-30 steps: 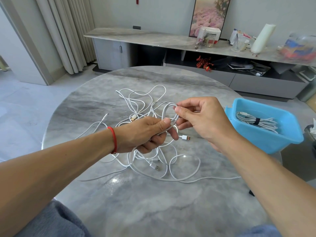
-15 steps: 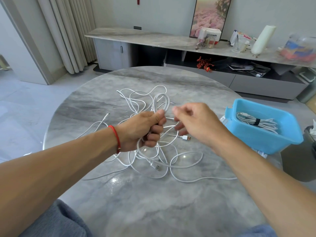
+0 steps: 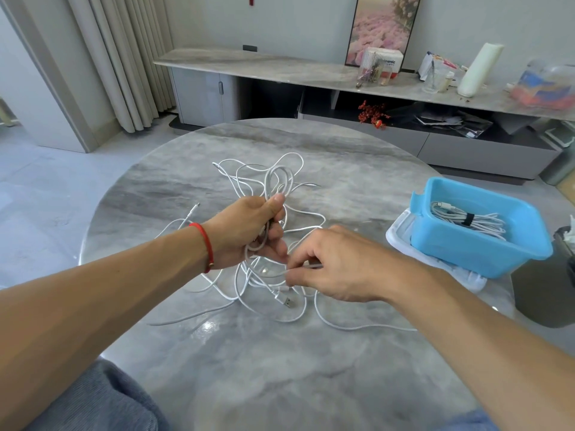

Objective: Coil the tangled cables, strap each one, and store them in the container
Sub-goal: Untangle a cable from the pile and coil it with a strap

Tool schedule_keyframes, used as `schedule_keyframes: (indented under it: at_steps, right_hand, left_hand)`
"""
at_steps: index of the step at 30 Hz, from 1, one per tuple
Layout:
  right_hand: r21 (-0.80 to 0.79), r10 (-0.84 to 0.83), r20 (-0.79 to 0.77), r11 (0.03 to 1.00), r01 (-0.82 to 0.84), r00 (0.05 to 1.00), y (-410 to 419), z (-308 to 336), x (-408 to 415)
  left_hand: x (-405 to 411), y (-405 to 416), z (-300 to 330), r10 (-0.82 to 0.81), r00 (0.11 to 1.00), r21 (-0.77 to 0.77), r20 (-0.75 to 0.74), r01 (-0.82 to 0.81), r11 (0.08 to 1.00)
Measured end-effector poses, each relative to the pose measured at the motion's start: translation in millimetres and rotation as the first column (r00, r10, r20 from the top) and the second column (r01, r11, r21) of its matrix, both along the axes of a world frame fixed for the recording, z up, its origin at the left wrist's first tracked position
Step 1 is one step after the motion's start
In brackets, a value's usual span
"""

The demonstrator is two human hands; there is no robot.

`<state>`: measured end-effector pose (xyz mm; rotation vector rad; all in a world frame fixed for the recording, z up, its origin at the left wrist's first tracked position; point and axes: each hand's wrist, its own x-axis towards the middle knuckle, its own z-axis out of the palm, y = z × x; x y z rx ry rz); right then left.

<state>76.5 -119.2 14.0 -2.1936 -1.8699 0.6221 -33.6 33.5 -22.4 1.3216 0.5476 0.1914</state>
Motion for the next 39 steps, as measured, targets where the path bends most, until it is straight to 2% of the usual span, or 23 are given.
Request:
schedule_keyframes:
  at_steps: [3,6,11,15,23,27,33,35,39]
  right_hand:
    - [0.063,-0.061,0.176,0.997,0.051,0.983,0.9,0.2,-0.3]
    - [0.123,-0.118,0.301,0.989,0.084,0.946,1.2,0.4,-2.9]
    - [0.227,-0.221,0.379,0.964,0.141,0.899,2.1,-0.8,-5.1]
    - [0.246,-0.268,0.367,0.951,0.185,0.891,5.6,-0.8,-1.1]
    - [0.269,-0.325,0.318,0.932,0.244,0.891,3.6,-0.7,11.5]
    - [0.268,-0.318,0.307,0.933,0.239,0.897,3.0,-5.5,10.8]
    - [0.19,-0.246,0.103,0.956,0.224,0.964,-2.9,5.9,32.2]
    - [0.221,-0.24,0.1,0.952,0.214,0.965,-9.2,11.8,44.4]
    - [0.396,-0.301,0.087,0.885,0.244,0.95,-16.6,16.6,59.0]
  left_hand:
    - [0.5,-7.4,-2.1,-0.037,0.998,0.08,-0.055,0.041,0.996]
    - [1.1,-15.1,-4.2,-0.137,0.986,0.051,-0.094,0.143,0.988]
    - [1.4,-21.7,-7.2,-0.221,0.965,0.006,-0.138,0.224,0.974]
    - [0.7,-26.0,-5.1,-0.291,0.936,0.047,-0.199,0.305,0.951]
    - [2.6,-27.3,-2.2,-0.266,0.939,0.009,-0.219,0.275,0.961]
    - [0.2,-27.6,-1.4,-0.263,0.922,0.043,-0.285,0.287,0.957]
    - [-2.3,-19.3,-0.1,-0.23,0.906,0.174,-0.355,0.306,0.936]
    - [-6.0,-14.4,1.2,-0.25,0.895,0.198,-0.368,0.338,0.92]
    - [-9.4,-11.7,0.0,-0.323,0.868,0.278,-0.378,0.439,0.855]
